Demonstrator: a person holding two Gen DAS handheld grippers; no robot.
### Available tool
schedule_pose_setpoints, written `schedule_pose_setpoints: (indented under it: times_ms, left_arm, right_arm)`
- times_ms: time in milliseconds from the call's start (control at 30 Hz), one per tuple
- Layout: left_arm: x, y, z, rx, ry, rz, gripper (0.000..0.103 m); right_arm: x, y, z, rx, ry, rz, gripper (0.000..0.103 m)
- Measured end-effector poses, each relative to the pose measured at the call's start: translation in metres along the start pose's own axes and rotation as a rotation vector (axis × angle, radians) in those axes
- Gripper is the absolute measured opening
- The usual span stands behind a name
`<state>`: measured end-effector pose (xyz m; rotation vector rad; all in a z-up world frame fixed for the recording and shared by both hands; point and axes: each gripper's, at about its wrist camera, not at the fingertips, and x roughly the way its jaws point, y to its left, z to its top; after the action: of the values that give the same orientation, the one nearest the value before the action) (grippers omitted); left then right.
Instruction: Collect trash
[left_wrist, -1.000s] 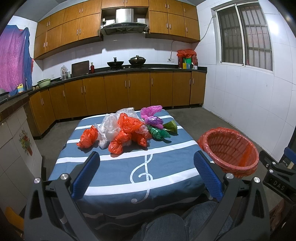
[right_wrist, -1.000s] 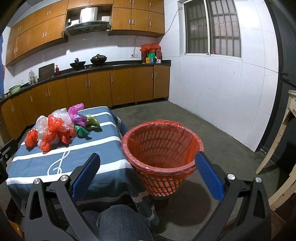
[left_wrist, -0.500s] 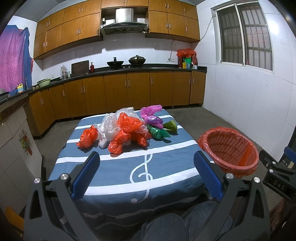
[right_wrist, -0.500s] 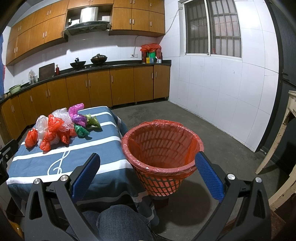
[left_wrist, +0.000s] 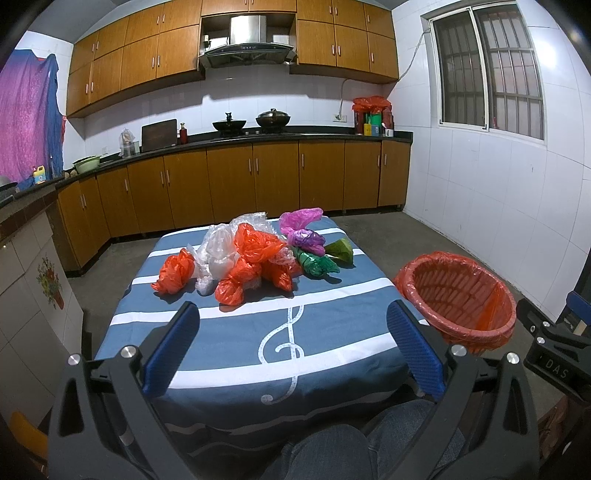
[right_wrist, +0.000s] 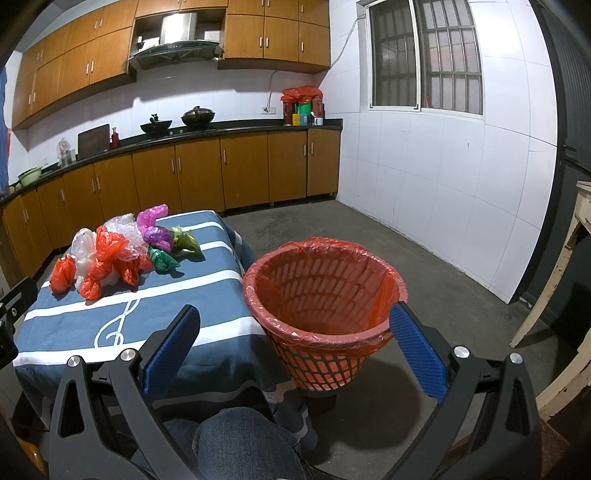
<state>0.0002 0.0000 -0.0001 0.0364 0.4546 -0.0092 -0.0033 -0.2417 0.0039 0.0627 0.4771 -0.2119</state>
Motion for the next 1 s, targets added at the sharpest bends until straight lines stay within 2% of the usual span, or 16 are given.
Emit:
schedule_pose_setpoints:
  times_ms: [1000]
  left_arm:
    - [-0.0001, -0.0044, -0.0025, 0.002, 0.005, 0.005, 0.099]
  right_arm:
    - [0.0038, 0.0004, -0.0012, -0.003, 0.003, -0.002, 0.101]
